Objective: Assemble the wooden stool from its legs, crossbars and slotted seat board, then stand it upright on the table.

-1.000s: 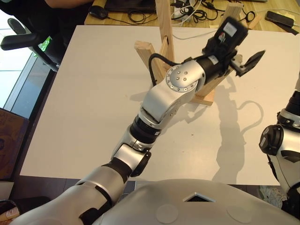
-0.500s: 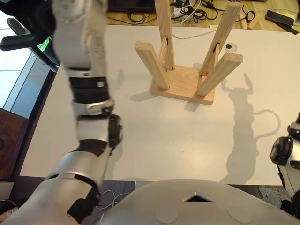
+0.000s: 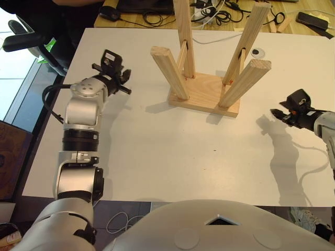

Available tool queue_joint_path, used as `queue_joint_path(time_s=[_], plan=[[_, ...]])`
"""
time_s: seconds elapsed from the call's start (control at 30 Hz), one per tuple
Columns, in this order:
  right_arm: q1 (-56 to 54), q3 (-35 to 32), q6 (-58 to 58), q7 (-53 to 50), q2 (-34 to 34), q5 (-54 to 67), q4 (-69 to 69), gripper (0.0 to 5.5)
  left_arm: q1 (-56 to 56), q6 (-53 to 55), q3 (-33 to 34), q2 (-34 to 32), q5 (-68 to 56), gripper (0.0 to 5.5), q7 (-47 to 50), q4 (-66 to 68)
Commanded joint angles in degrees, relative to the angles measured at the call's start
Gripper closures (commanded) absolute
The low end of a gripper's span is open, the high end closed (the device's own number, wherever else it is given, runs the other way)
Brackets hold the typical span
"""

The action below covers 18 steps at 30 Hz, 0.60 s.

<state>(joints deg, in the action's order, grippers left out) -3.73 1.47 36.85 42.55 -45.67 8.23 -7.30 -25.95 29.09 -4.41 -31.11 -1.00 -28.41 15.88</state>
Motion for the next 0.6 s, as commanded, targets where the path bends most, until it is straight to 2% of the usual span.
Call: queue_joint_path(time_s=[0.03, 0.13, 0.27, 0.37, 0.6], plan=[[-1.5, 2.7, 1.5, 1.9, -0.7, -0.4, -0.7, 4.4, 0.5, -1.4, -4.9, 0.2, 2.0, 5.02, -4.2, -0.5], [-4.7, 5.0, 0.6, 2.7, 0.4, -1.6, 4.7, 4.9, 1.5, -0.6, -8.1, 0.7, 2.0, 5.45, -8.1, -3.6], [-8.0, 6.4, 0.2, 4.3, 2.6, -0.7, 10.3, 5.43, 2.2, 0.5, -10.5, 1.3, 1.8, 5.5, -11.2, -5.5], [-10.9, 7.6, -0.6, 4.6, 4.7, -1.3, 14.3, 5.43, 2.0, 1.2, -12.2, 1.8, 2.1, 5.5, -13.1, -5.7], [-15.6, 10.0, -0.8, 4.5, 7.8, -2.4, 18.0, 5.43, -1.1, -1.2, -14.2, 3.9, 6.8, 5.5, -9.9, -0.3]])
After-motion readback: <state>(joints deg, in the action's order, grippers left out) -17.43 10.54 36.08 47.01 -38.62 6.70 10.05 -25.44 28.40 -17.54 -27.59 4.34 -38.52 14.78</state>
